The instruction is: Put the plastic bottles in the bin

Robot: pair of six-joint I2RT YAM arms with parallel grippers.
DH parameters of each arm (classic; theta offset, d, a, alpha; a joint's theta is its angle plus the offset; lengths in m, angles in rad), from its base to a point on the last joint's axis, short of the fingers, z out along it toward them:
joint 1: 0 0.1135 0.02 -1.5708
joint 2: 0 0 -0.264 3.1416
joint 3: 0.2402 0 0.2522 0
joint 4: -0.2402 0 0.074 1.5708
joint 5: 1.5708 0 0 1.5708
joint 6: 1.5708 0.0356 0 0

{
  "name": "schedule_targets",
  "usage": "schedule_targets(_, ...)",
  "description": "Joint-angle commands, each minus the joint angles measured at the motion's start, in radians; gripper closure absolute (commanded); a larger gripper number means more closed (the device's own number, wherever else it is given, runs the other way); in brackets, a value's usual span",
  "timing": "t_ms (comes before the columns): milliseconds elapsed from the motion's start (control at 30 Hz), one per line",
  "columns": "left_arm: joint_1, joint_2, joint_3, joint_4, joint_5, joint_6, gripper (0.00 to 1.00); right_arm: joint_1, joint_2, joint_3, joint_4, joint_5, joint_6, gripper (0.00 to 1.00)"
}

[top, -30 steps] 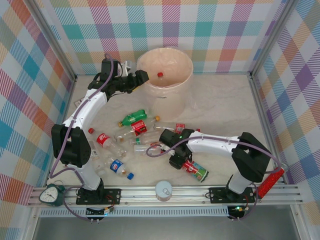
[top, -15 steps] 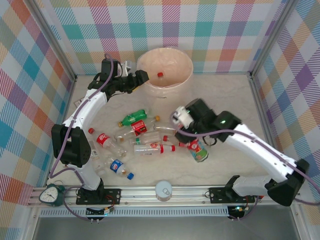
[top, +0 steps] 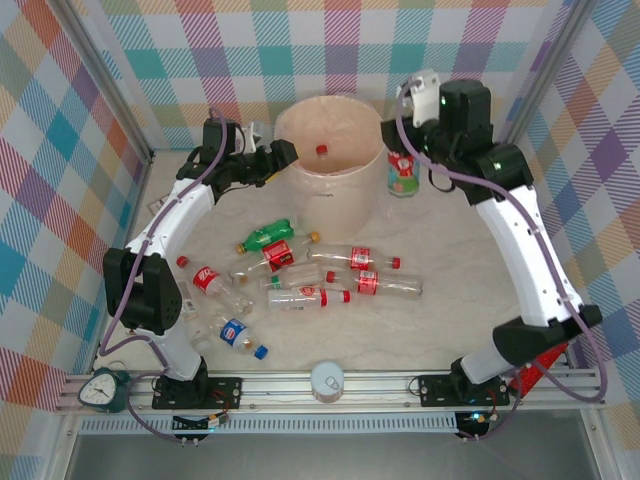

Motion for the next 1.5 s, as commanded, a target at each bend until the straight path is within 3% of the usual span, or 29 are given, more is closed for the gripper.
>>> schedule_targets(0, -0.014, 0.026, -0.041, -0.075, 0.023, 0.012, 0.17, -0.005, 0.106, 0.172, 0.095, -0.038, 0.042, 0.72)
schedule_targets(300, -0.020, 0.041, -0.047, -0.047, 0.039, -0.018, 0.18, -0.004, 0.514, 0.589, 0.005, -0.255, 0.138, 0.74)
schedule_targets(633, -0.035, 0.051, -0.043, -0.037, 0.036, -0.028, 0.18, 0.001, 0.704, 0.590, -0.091, -0.311, 0.124, 0.73)
schedule_targets(1067, -0.103, 0.132, 0.036, -0.062, -0.004, -0.049, 0.18, 0.002, 0.795, 0.510, -0.198, -0.295, 0.009, 0.71)
schedule_targets(1200, -0.105, 0.138, 0.047, -0.065, -0.018, -0.052, 0.18, 0.003, 0.800, 0.467, -0.169, -0.287, -0.009, 0.64)
schedule_targets(1467, -0.105, 0.137, 0.062, -0.083, -0.042, -0.046, 0.18, 0.003, 0.786, 0.470, -0.188, -0.288, -0.027, 0.35)
